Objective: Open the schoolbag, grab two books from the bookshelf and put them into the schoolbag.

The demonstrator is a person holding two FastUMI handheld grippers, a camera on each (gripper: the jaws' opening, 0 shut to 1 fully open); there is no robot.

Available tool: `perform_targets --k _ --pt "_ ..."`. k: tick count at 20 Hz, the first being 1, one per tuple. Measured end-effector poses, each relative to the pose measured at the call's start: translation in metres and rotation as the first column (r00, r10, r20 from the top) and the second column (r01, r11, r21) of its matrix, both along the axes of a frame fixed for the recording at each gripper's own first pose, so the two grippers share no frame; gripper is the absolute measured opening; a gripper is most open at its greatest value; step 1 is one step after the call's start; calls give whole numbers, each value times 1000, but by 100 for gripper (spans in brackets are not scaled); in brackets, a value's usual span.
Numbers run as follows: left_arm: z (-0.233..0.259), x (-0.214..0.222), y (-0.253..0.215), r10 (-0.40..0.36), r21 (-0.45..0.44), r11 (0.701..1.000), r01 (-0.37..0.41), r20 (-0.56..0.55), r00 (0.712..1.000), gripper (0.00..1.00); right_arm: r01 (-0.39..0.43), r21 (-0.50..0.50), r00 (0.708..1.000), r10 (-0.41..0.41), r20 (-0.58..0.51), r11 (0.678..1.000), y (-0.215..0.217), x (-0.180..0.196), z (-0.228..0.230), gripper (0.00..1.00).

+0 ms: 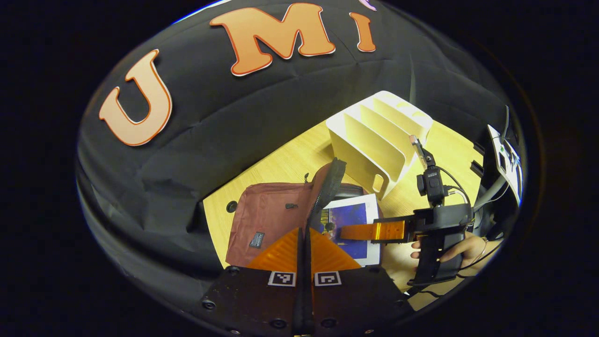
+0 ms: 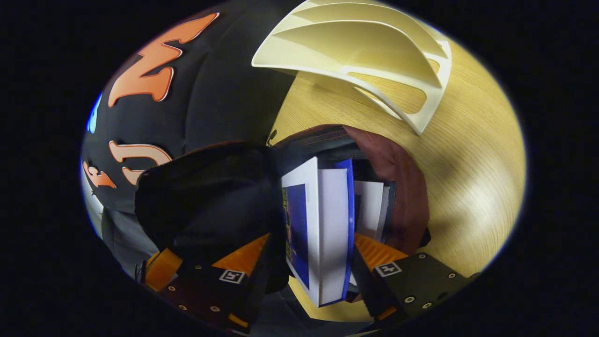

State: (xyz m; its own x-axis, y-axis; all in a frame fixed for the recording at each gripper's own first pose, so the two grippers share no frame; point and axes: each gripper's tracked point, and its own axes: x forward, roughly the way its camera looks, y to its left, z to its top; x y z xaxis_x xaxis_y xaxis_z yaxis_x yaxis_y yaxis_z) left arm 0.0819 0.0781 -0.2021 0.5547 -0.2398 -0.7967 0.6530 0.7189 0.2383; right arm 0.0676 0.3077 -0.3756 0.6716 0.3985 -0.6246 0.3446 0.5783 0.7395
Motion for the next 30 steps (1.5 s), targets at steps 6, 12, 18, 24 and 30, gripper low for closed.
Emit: perform_targets --k 6,12,18,24,30 --pt "-5 -6 1 21 -24 999 -21 -13 1000 1 48 -110 998 -53 -38 993 -44 2 2 97" --pt "-14 -14 -2 29 -20 999 -29 -20 999 1 36 -117 999 -40 -36 992 -71 4 20 97" --pt "-30 -29 -13 105 -23 994 -106 -51 993 9 -45 -154 998 36 -59 987 -109 -17 38 97" --pt "-50 -61 -40 178 -11 984 -180 -92 980 98 -124 -217 990 107 -87 968 -165 -35 54 97" --pt "-48 -67 -99 247 -60 967 -249 -44 968 99 -180 -354 984 167 -69 918 -228 -42 78 98"
